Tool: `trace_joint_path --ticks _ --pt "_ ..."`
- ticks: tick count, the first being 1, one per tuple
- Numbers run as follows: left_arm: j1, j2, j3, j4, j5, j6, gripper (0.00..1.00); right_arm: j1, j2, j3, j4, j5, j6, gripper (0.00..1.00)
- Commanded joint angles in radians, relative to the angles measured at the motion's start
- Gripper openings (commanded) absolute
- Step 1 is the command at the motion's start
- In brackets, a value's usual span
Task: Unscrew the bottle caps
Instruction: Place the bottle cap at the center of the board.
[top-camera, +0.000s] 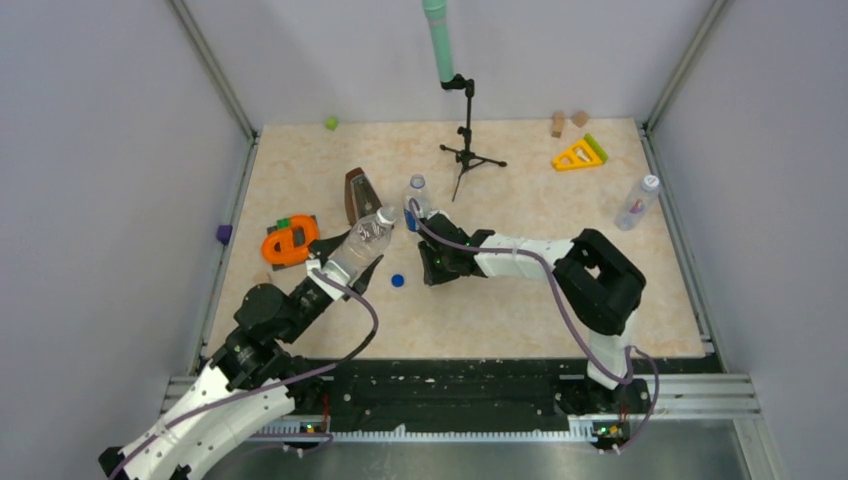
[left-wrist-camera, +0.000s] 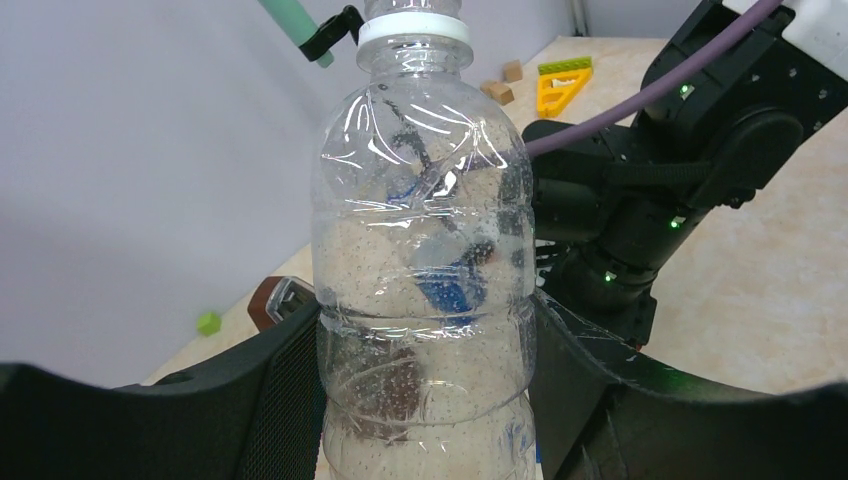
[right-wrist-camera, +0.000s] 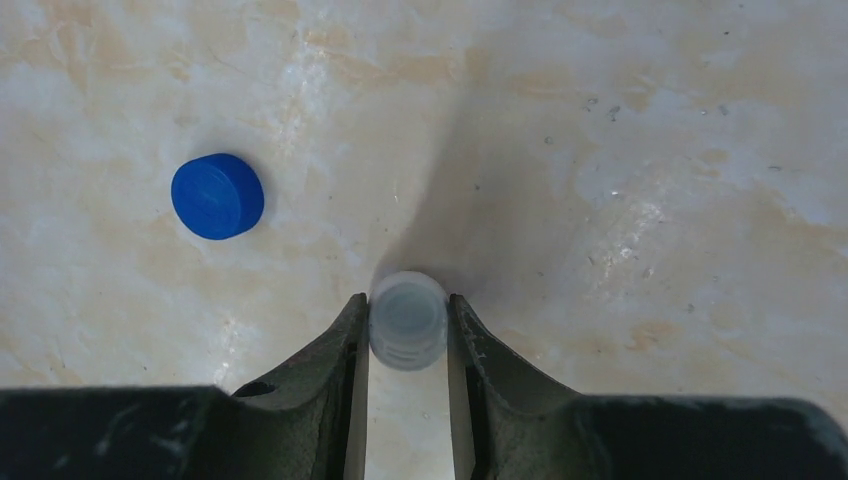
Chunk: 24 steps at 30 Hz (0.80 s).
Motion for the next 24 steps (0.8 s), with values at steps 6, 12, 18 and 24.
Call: trace_joint_path --ticks 6,12,18,24 --pt "-0.003 0.021 -0.002 0.057 -0.031 -0.02 0.01 0.035 0.039 0.05 0.069 0.013 0.071 0.38" --pt "-0.004 0.035 -0.001 0.057 -0.022 -0.023 0.01 0.039 0.035 0.048 0.083 0.004 0.085 0.47" --pt "-0.004 0.03 0.002 0.057 -0.026 -0.022 0.01 0.039 -0.044 -0.006 0.119 0.008 0.086 0.47" --pt "-0.004 0.034 0.003 0.054 -0.018 -0.022 0.01 0.034 -0.152 -0.126 0.194 -0.012 0.133 0.47"
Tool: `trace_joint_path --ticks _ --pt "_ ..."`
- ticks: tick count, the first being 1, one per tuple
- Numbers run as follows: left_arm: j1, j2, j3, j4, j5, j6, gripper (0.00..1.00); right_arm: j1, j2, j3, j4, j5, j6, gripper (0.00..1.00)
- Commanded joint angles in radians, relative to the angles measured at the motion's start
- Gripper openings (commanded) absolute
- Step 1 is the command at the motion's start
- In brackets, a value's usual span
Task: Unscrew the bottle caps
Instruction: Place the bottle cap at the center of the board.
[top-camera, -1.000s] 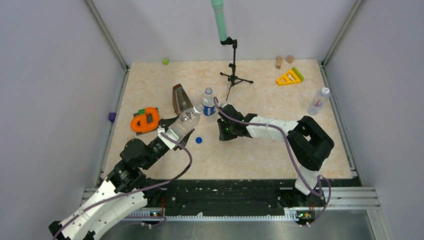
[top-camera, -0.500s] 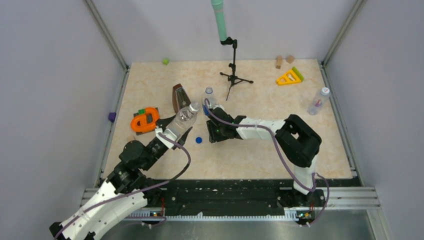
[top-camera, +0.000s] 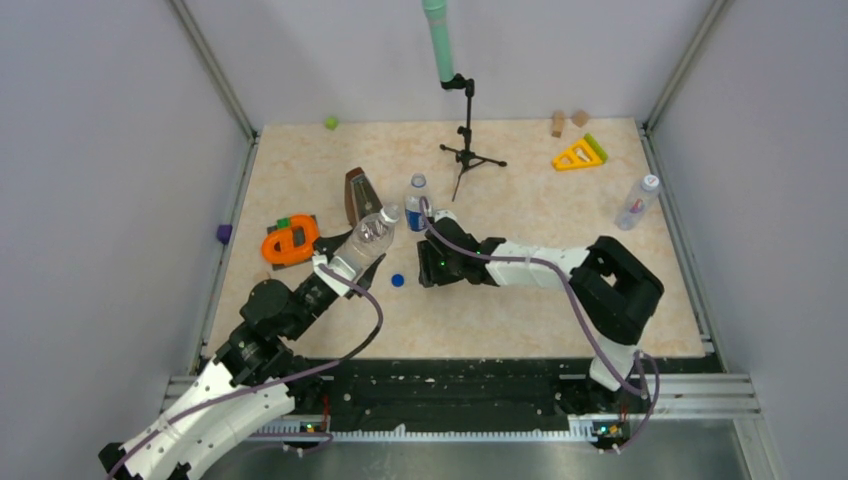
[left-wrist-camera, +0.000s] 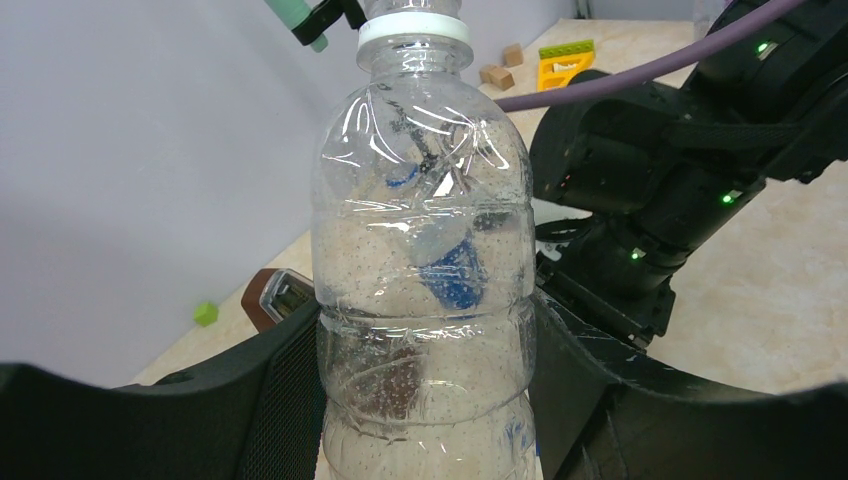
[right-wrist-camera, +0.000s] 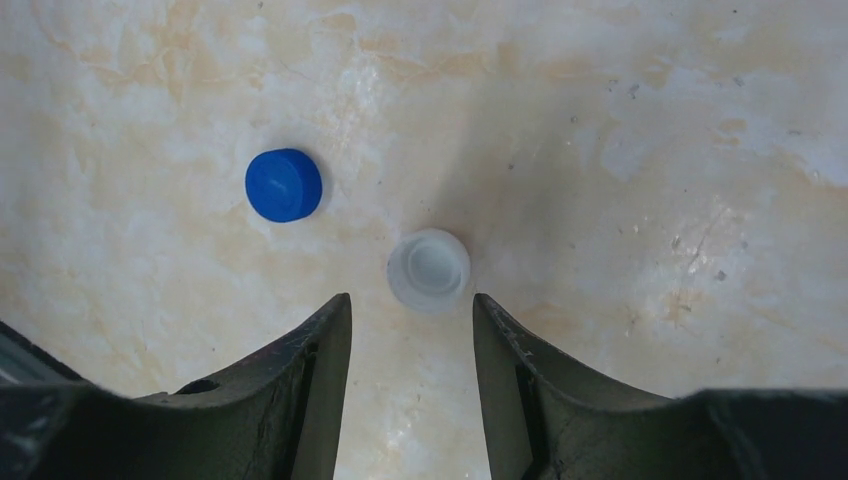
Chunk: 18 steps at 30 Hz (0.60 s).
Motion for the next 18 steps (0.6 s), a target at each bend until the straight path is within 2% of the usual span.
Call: trace_joint_path --ticks 1,5,8,12,18 --pt "-0.004 0.001 0.006 0.048 0.001 -0.022 0.01 0.009 -0.109 -0.068 0.082 -0.021 0.057 0.47" --pt "-0.004 0.005 0.003 0.049 0.019 -0.022 0.0 0.007 -0.2 -0.195 0.216 -0.052 0.11 0.46" --pt "-0.004 0.031 0.003 0.03 0.084 -0.007 0.0 0.001 -0.318 -0.287 0.3 -0.04 0.134 0.46" --pt "-0.004 0.089 0.024 -0.007 0.144 -0.009 0.0 -0.014 -0.519 -0.35 0.316 0.001 0.11 0.46" --pt "-0.003 0.165 0.045 -0.029 0.208 0.005 0.0 -0.022 -0.84 -0.359 0.288 0.012 0.043 0.46"
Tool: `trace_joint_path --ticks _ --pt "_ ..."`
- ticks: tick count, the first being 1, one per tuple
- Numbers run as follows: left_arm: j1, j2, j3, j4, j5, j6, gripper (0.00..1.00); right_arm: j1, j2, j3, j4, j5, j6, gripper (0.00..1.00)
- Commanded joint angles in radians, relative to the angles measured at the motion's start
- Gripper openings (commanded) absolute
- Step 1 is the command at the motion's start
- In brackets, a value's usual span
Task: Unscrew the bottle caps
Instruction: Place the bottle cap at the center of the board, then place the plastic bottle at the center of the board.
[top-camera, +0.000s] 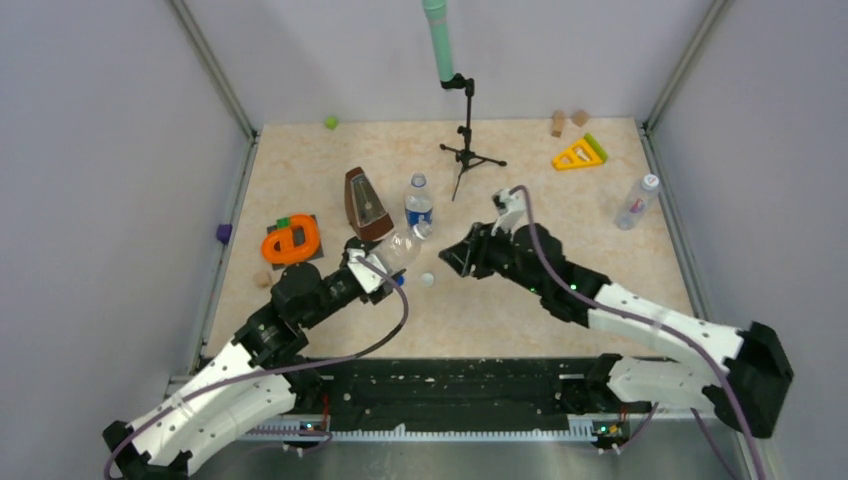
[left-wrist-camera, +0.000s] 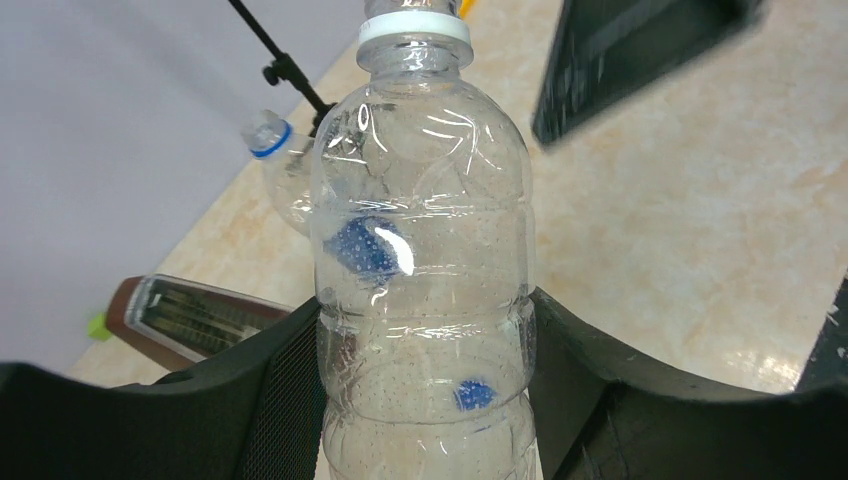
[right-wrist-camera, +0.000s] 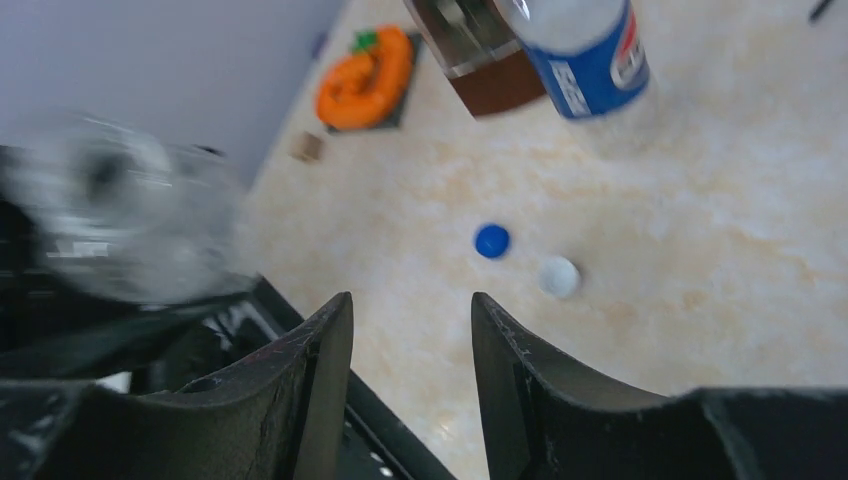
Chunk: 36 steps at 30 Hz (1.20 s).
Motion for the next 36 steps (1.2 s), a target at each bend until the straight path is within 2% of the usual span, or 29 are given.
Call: trace_joint_path --ticks 1,4,7,11,17,23,30,32,36 --pt "-0.004 0.039 0.042 0.012 0.085 0.003 0.0 -0.009 -0.218 0.008 0.071 0.017 -0.051 0.46" --pt "-0.004 0.064 0.047 0.015 0.148 0.006 0.0 -0.009 -0.304 0.009 0.102 -0.022 -0.073 0.49" --pt "-0.004 0.087 0.055 0.022 0.207 0.003 0.0 -0.01 -0.314 0.041 0.074 -0.034 -0.071 0.5" --pt "-0.004 0.106 0.055 0.044 0.226 -0.007 0.0 -0.01 -0.271 0.066 0.074 -0.097 -0.043 0.53" --pt "-0.004 0.102 0.059 0.038 0.243 -0.007 0.0 -0.01 -0.207 0.036 0.169 -0.166 0.011 0.55" --pt "-0.004 0.078 0.05 0.04 0.238 -0.013 0.0 -0.01 -0.144 0.056 0.179 -0.242 0.019 0.55" --pt "-0.004 0.07 0.047 0.046 0.229 -0.01 0.0 -0.011 -0.129 0.045 0.206 -0.273 0.03 0.43" --pt "-0.004 0.072 0.044 0.045 0.229 -0.008 0.0 -0.01 -0.134 0.041 0.209 -0.263 0.03 0.42" --pt "-0.004 0.075 0.044 0.041 0.229 -0.013 0.01 -0.011 -0.14 0.04 0.205 -0.251 0.026 0.26"
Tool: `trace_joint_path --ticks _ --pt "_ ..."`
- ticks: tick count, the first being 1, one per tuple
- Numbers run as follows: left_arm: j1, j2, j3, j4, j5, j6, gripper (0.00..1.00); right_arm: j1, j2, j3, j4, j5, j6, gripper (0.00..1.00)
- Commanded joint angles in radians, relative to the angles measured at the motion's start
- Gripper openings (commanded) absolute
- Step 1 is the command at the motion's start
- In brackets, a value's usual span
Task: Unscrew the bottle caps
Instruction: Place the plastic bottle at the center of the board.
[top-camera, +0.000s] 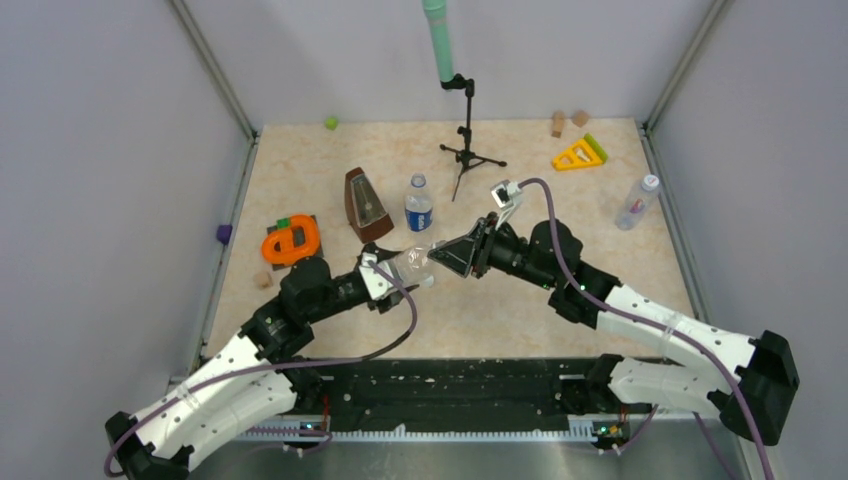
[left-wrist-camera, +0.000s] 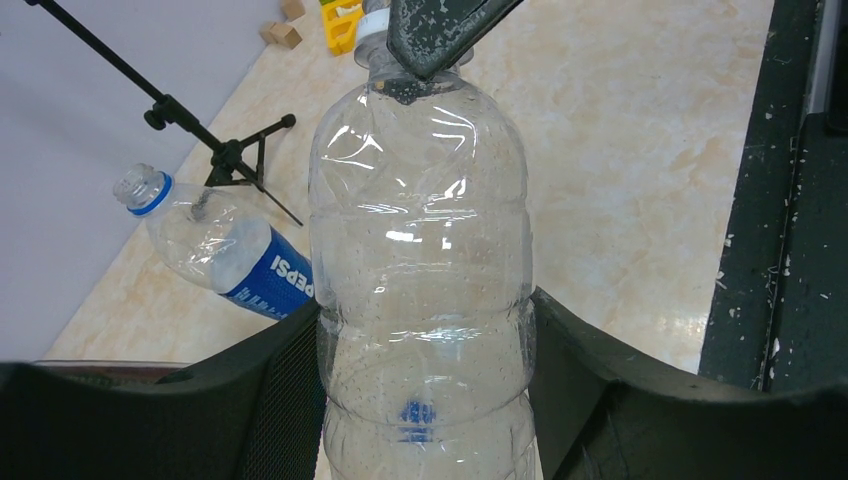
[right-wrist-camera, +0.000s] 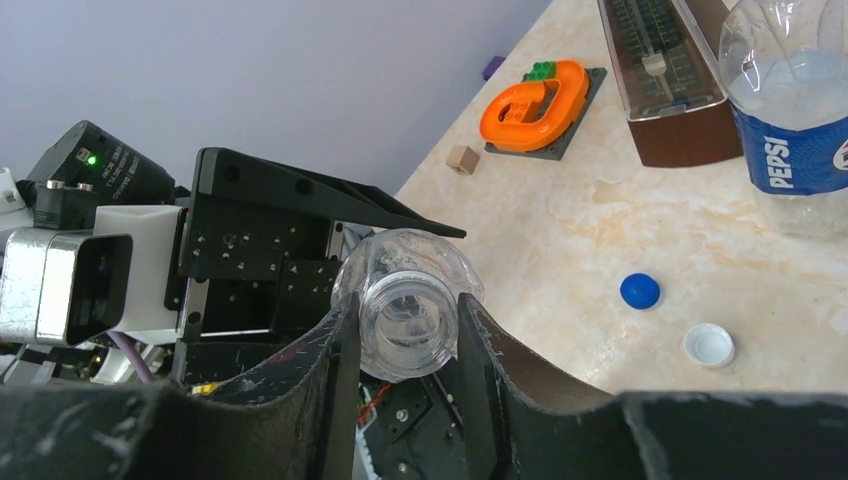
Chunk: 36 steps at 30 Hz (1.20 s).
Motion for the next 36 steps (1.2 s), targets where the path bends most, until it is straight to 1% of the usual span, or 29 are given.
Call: trace_joint_path --ticks 1,3,5,7,9,10,11,12,14,21,23,25,27,31,34,35,36 --pt "-0.004 -0.005 0.024 0.059 0.006 -0.015 0.03 -0.006 -0.011 0.015 0.039 -0.007 -0.009 0.22" --pt "-0.004 -0.005 0.023 0.058 0.002 -0.016 0.08 -0.005 -0.014 0.014 0.036 0.001 -0.013 0.13" --pt "-0.004 -0.005 0.022 0.058 -0.003 -0.02 0.11 -0.005 -0.016 0.015 0.026 0.01 -0.02 0.06" --pt "-0.004 -0.005 0.024 0.06 -0.007 -0.021 0.19 -0.005 -0.021 0.018 0.016 0.016 -0.03 0.02" --pt "-0.004 -0.003 0.023 0.061 -0.014 -0.023 0.32 -0.006 -0.03 0.017 0.01 0.028 -0.035 0.0" --pt "-0.005 -0.002 0.025 0.061 -0.019 -0.027 0.64 -0.006 -0.034 0.017 0.001 0.038 -0.039 0.0" --pt "-0.004 -0.001 0.025 0.061 -0.027 -0.032 0.9 -0.006 -0.039 0.018 -0.009 0.048 -0.043 0.0" --pt "-0.004 0.002 0.026 0.061 -0.033 -0.035 0.94 -0.005 -0.043 0.021 -0.024 0.061 -0.049 0.0" --pt "-0.004 0.0 0.028 0.059 -0.047 -0.038 0.95 -0.004 -0.055 0.028 -0.06 0.092 -0.07 0.0" --pt "-0.005 -0.029 0.019 0.06 -0.105 -0.05 0.97 -0.005 -0.096 0.088 -0.264 0.307 -0.183 0.0" --pt "-0.004 -0.035 0.018 0.066 -0.136 -0.083 0.98 -0.005 -0.103 0.124 -0.315 0.38 -0.226 0.0" --pt "-0.004 -0.031 0.02 0.086 -0.252 -0.189 0.98 -0.005 -0.096 0.172 -0.372 0.46 -0.276 0.0" --pt "-0.003 -0.014 0.045 0.068 -0.35 -0.26 0.99 -0.005 -0.065 0.243 -0.457 0.546 -0.323 0.0" --pt "-0.003 0.029 0.087 0.0 -0.425 -0.319 0.99 -0.006 0.027 0.35 -0.588 0.744 -0.373 0.0" --pt "-0.002 0.062 0.106 -0.031 -0.504 -0.373 0.99 -0.01 0.092 0.393 -0.619 0.818 -0.412 0.0" --pt "-0.001 0.065 0.107 -0.033 -0.571 -0.408 0.99 -0.015 0.115 0.41 -0.63 0.825 -0.421 0.0" --pt "0.0 0.066 0.104 -0.032 -0.666 -0.454 0.99 -0.024 0.137 0.426 -0.64 0.826 -0.424 0.0"
